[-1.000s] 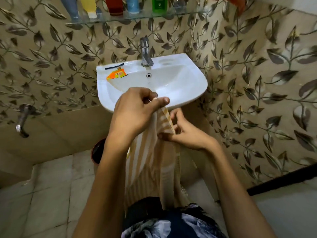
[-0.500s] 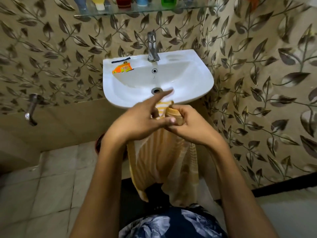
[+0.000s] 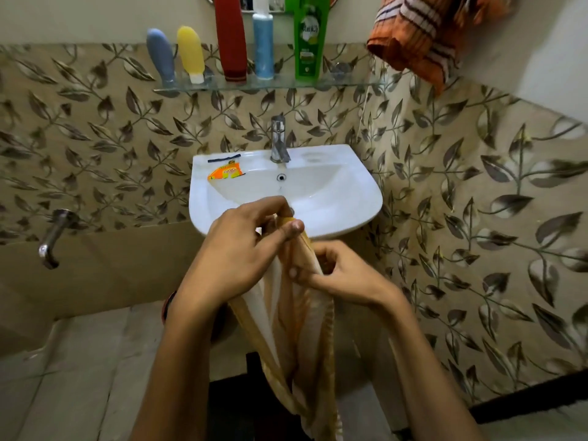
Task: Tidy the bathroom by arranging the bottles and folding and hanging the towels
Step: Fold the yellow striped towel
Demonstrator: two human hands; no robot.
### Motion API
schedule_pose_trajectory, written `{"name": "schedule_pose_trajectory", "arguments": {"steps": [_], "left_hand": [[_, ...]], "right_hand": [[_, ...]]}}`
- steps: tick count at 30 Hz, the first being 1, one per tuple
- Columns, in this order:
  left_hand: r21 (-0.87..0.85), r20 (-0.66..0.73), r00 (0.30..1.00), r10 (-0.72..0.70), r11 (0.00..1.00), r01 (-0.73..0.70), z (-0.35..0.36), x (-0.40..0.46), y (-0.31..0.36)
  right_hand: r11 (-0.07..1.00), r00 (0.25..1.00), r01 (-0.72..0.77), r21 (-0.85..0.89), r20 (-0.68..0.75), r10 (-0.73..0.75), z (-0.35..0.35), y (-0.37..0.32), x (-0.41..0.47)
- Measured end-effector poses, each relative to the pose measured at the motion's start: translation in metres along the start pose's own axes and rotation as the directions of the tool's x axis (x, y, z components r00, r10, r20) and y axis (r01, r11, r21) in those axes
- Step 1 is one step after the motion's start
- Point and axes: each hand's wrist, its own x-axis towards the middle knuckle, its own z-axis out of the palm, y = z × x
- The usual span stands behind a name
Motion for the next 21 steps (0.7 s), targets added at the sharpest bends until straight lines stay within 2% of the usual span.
{"name": "schedule_pose_trajectory", "arguments": {"steps": [2,4,6,8,9,11,13,14,16,19,21], "left_hand": [[-0.024,-0.108,0.994,0.013,1.000,-0.016,-0.006,0.002,0.002],[-0.048,-0.246,0.968,-0.051,0.998,0.041,-0.010,0.005,-0.002],[-0.075,-0.357,0.918,-0.173,0.985,0.157,-0.009,0.007,-0.009],[-0.092,-0.409,0.858,-0.311,0.949,0.301,-0.006,0.008,-0.017],[-0.086,-0.385,0.848,-0.365,0.929,0.361,-0.006,0.007,-0.021],[-0.068,-0.205,0.894,-0.398,0.917,0.392,-0.005,0.005,-0.026],[-0.045,0.060,0.934,-0.353,0.934,0.355,-0.005,0.004,-0.023],[-0.038,0.177,0.931,-0.319,0.943,0.330,-0.002,0.005,-0.021],[-0.023,0.324,0.905,-0.276,0.954,0.299,0.008,0.008,-0.015],[0.105,0.404,0.875,-0.268,0.963,0.247,0.021,0.013,-0.011],[0.112,0.348,0.901,-0.258,0.966,0.233,0.022,0.014,-0.009]], "right_hand": [[0.998,0.999,-0.042,0.039,-0.010,0.043,0.002,0.011,-0.003],[0.996,0.996,-0.082,0.026,-0.024,0.083,0.003,0.022,-0.007],[0.994,0.994,-0.106,-0.003,-0.039,0.105,0.003,0.025,-0.008],[0.994,0.991,-0.111,-0.010,-0.070,0.110,0.001,0.023,-0.007],[0.995,0.992,-0.099,-0.015,-0.079,0.098,0.000,0.020,-0.006],[0.998,0.995,-0.060,-0.025,-0.079,0.057,-0.002,0.013,-0.004],[0.998,0.995,-0.030,-0.046,-0.091,0.026,-0.004,0.009,-0.002],[0.998,0.995,-0.021,-0.053,-0.096,0.015,-0.005,0.007,0.000],[0.998,0.995,0.017,-0.054,-0.099,-0.022,-0.003,0.000,0.003],[0.996,0.993,0.071,-0.059,-0.093,-0.076,-0.004,-0.008,0.006],[0.994,0.988,0.104,-0.027,-0.110,-0.106,-0.009,-0.011,0.006]]}}
